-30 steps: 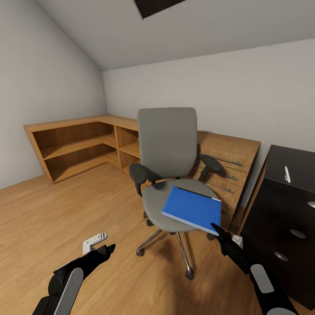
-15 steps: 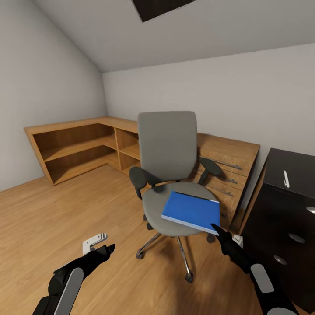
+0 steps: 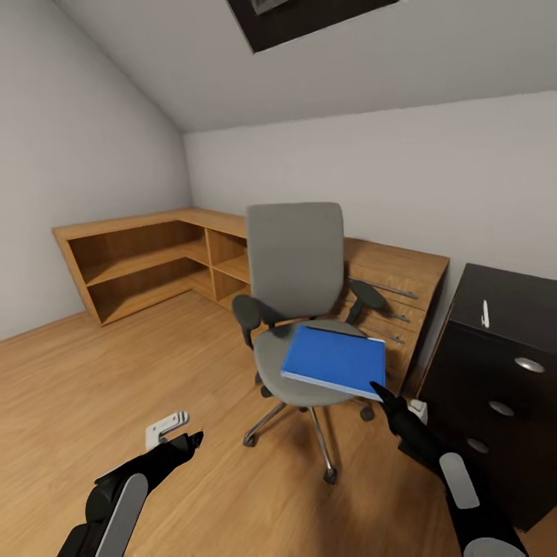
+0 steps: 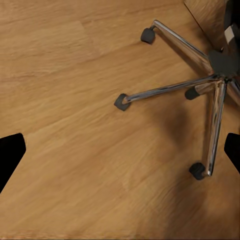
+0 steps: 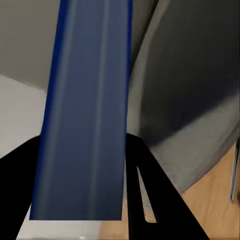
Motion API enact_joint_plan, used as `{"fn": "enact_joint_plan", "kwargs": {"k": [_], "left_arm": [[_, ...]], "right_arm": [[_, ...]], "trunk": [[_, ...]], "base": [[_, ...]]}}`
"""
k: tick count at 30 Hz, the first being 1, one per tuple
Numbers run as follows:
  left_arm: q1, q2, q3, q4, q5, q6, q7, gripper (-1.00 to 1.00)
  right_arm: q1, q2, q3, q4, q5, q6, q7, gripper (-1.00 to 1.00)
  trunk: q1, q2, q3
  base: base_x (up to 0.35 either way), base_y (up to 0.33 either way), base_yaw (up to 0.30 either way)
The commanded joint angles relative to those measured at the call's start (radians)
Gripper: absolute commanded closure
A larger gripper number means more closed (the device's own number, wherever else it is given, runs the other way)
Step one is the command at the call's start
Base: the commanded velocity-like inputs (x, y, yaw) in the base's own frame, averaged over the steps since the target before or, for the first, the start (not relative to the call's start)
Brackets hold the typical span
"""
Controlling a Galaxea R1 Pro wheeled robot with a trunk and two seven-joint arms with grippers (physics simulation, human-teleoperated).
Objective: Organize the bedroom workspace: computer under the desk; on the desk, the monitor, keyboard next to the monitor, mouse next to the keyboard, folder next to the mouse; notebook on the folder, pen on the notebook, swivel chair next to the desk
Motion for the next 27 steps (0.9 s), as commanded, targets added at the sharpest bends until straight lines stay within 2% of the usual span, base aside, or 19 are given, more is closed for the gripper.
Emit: {"fn": "enact_joint_plan", "kwargs": {"k": [1,2,3,5,8,11,13,14,17,19,21,27], "left_arm": [[0.0,-0.001,0.001,-0.001,0.01,0.004,0.008,-1.0],[-0.001,-0.001,0.001,-0.001,0.01,0.004,0.008,-1.0],[-0.001,-0.001,0.001,-0.001,0.01,0.004,0.008,-1.0],[-0.001,-0.001,0.001,-0.002,0.01,0.004,0.008,-1.0],[-0.001,-0.001,0.001,-0.002,0.01,0.004,0.008,-1.0],[-0.001,-0.001,0.001,-0.002,0.009,0.004,0.008,-1.0],[0.0,-0.001,0.001,-0.002,0.009,0.004,0.008,-1.0],[0.0,-0.001,0.001,-0.002,0.009,0.004,0.007,-1.0],[0.0,-0.001,0.001,-0.002,0.009,0.004,0.007,-1.0],[-0.001,-0.001,0.001,-0.002,0.009,0.004,0.007,-1.0],[-0.001,-0.001,0.001,-0.002,0.009,0.004,0.007,-1.0],[0.0,-0.001,0.001,-0.002,0.009,0.004,0.007,-1.0]], "right_arm": [[0.003,0.008,-0.002,-0.022,0.007,0.007,0.001,1.0],[0.028,0.028,-0.002,-0.086,0.028,0.006,-0.001,1.0],[0.037,0.035,-0.002,-0.105,0.033,0.006,-0.002,1.0],[0.079,0.072,-0.003,-0.2,0.05,0.005,-0.007,1.0],[0.12,0.109,-0.003,-0.305,0.057,0.005,-0.029,1.0],[0.164,0.133,-0.003,-0.402,0.058,0.006,-0.068,1.0],[0.201,0.145,-0.003,-0.487,0.054,0.01,-0.106,1.0],[0.235,0.153,-0.003,-0.56,0.048,0.013,-0.144,1.0],[0.258,0.16,-0.004,-0.618,0.045,0.027,-0.171,1.0],[0.268,0.159,-0.005,-0.645,0.042,0.077,-0.173,1.0],[0.271,0.158,-0.006,-0.654,0.03,0.115,-0.16,1.0],[0.273,0.157,-0.007,-0.654,-0.005,0.135,-0.133,1.0]], "trunk": [[-0.005,0.007,0.002],[-0.009,0.014,0.005],[-0.012,0.021,0.009],[-0.02,0.035,0.015],[-0.032,0.056,0.024],[-0.043,0.077,0.034],[-0.051,0.091,0.04],[-0.055,0.098,0.043],[-0.066,0.119,0.052],[-0.074,0.133,0.059],[-0.081,0.147,0.065],[-0.104,0.189,0.084]], "base": [[-0.338,0.0,0.0],[-0.339,0.0,0.0],[-0.333,0.0,0.0],[-0.196,0.0,0.0],[-0.058,0.0,0.0],[-0.016,0.0,0.0],[-0.042,0.0,0.0],[-0.224,0.0,0.0],[-0.286,0.0,0.0],[-0.32,0.0,0.0],[-0.333,0.0,0.0],[-0.338,0.0,0.0]]}}
